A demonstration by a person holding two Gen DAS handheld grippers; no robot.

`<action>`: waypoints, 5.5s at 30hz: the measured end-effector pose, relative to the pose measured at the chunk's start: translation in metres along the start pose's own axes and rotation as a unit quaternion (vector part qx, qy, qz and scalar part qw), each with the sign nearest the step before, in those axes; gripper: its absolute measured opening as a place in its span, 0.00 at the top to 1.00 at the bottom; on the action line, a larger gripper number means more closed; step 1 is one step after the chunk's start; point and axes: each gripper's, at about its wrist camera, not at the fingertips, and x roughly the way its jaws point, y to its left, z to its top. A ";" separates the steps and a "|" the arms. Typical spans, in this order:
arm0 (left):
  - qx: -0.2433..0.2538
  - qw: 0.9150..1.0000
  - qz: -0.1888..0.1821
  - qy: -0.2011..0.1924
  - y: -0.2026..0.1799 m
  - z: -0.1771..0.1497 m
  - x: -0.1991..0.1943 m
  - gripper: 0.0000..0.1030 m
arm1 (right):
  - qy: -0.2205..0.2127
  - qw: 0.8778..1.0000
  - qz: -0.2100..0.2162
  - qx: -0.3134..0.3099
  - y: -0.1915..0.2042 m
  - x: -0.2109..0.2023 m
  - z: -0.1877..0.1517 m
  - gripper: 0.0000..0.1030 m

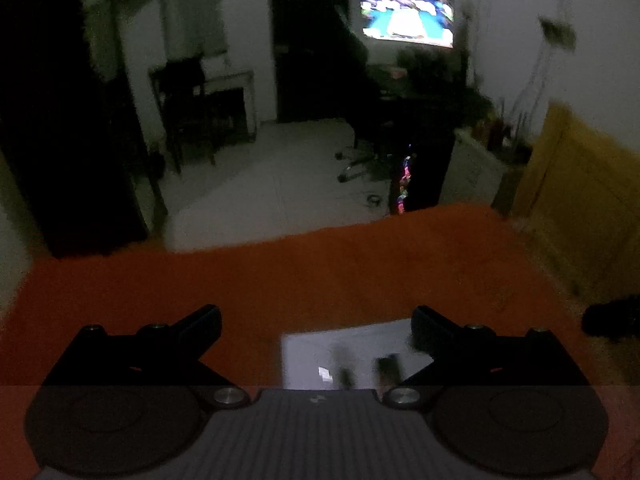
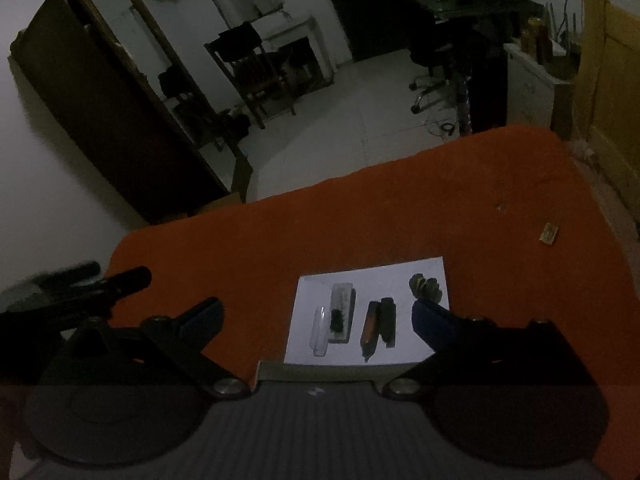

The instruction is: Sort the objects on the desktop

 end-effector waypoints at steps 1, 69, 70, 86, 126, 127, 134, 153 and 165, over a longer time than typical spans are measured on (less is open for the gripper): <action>0.013 1.000 0.011 -0.009 -0.002 0.007 0.001 0.00 | -0.001 1.000 -0.004 -0.001 0.001 0.002 0.005 0.00; -0.030 0.971 -0.041 0.233 -0.018 -0.192 0.351 0.53 | 0.189 0.963 -0.150 -0.120 -0.091 0.451 -0.105 0.55; -0.030 0.970 -0.045 0.235 -0.018 -0.193 0.351 0.54 | 0.190 0.962 -0.153 -0.120 -0.092 0.452 -0.107 0.57; -0.063 0.962 -0.055 0.260 -0.012 -0.211 0.355 0.77 | 0.199 0.961 -0.148 -0.125 -0.096 0.459 -0.117 0.73; -0.064 0.960 0.015 0.272 -0.003 -0.180 0.371 0.33 | 0.204 0.951 -0.201 -0.119 -0.109 0.456 -0.087 0.48; -0.062 0.959 0.008 0.277 -0.004 -0.181 0.375 0.39 | 0.204 0.950 -0.205 -0.117 -0.111 0.456 -0.088 0.50; -0.039 0.960 -0.005 0.277 -0.014 -0.184 0.379 0.76 | 0.183 0.962 -0.183 -0.083 -0.121 0.435 -0.090 0.73; -0.049 0.976 -0.018 0.209 -0.010 -0.106 0.277 0.76 | 0.127 0.970 -0.180 -0.107 -0.080 0.318 -0.023 0.73; -0.025 0.989 -0.038 0.141 -0.042 -0.108 0.152 0.76 | 0.081 0.968 -0.141 -0.191 -0.012 0.198 -0.041 0.73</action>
